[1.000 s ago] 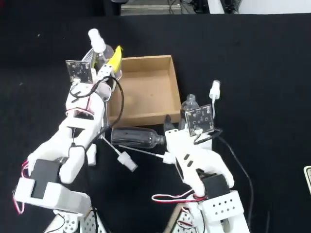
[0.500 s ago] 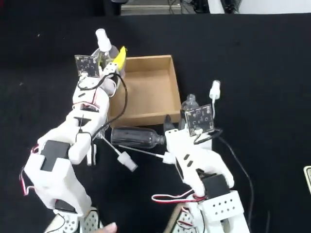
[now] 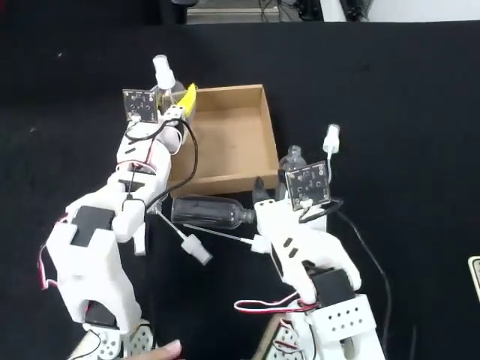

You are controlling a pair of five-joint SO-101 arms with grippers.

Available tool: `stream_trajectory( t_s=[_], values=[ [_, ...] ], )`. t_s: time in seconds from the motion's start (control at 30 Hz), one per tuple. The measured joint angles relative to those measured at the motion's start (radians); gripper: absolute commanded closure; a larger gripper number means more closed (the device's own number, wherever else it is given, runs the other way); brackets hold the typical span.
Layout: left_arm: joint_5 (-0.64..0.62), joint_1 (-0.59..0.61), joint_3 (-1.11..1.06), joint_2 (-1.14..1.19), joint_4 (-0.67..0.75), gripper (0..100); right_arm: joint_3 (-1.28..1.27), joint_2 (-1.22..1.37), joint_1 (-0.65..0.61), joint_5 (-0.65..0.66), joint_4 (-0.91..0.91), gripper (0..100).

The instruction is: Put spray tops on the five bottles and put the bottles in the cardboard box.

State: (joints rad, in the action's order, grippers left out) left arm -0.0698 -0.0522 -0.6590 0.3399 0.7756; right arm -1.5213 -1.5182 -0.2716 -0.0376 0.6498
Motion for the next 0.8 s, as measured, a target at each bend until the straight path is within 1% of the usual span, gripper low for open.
stream_trajectory(
  t_s=[0.27,0.63,0.7,0.8],
  values=[
    [0.0,0.0,0.06,0.072,0.0,97,0.0,0.0,0.0,0.0,0.0,86.5],
    [0.0,0.0,0.063,0.077,0.0,96,0.0,0.0,0.0,0.0,0.0,86.5],
    [0.0,0.0,0.063,0.077,0.0,91,0.0,0.0,0.0,0.0,0.0,86.5],
    [0.0,0.0,0.063,0.077,0.0,77,0.0,0.0,0.0,0.0,0.0,86.5]
  ],
)
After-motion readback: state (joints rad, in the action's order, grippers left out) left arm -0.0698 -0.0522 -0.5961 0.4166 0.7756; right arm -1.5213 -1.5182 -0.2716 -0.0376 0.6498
